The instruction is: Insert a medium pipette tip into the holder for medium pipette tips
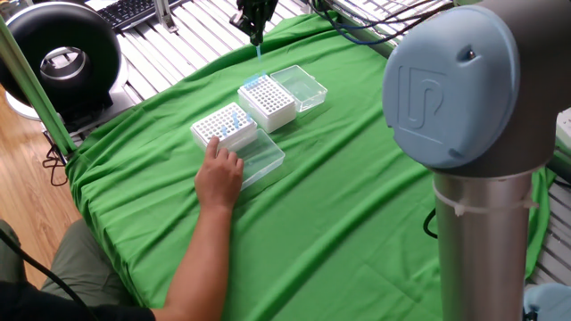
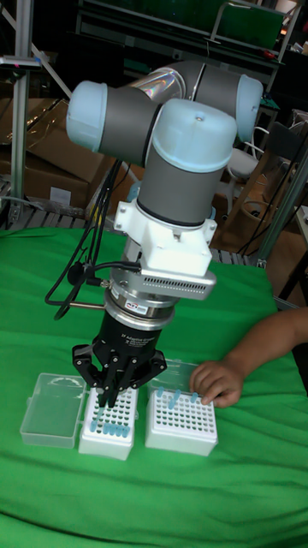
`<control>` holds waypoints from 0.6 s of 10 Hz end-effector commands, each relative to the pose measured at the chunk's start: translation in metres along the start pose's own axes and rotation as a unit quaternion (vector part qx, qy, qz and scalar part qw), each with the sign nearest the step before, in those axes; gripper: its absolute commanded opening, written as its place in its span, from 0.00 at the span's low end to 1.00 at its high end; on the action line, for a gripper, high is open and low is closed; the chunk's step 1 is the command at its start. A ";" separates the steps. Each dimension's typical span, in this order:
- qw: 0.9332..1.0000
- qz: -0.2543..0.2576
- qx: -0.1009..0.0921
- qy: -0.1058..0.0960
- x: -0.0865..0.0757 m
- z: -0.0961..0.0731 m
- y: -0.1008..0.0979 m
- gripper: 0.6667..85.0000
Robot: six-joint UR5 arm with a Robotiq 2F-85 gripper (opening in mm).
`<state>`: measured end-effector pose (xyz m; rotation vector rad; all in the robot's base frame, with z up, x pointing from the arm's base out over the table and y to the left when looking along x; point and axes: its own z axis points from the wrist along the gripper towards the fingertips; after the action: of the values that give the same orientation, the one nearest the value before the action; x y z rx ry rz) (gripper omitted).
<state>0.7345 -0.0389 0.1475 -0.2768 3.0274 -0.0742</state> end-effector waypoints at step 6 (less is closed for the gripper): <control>1.000 0.009 -0.019 -0.006 0.003 0.008 0.011 0.00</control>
<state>0.7311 -0.0316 0.1407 -0.2572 3.0269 -0.0403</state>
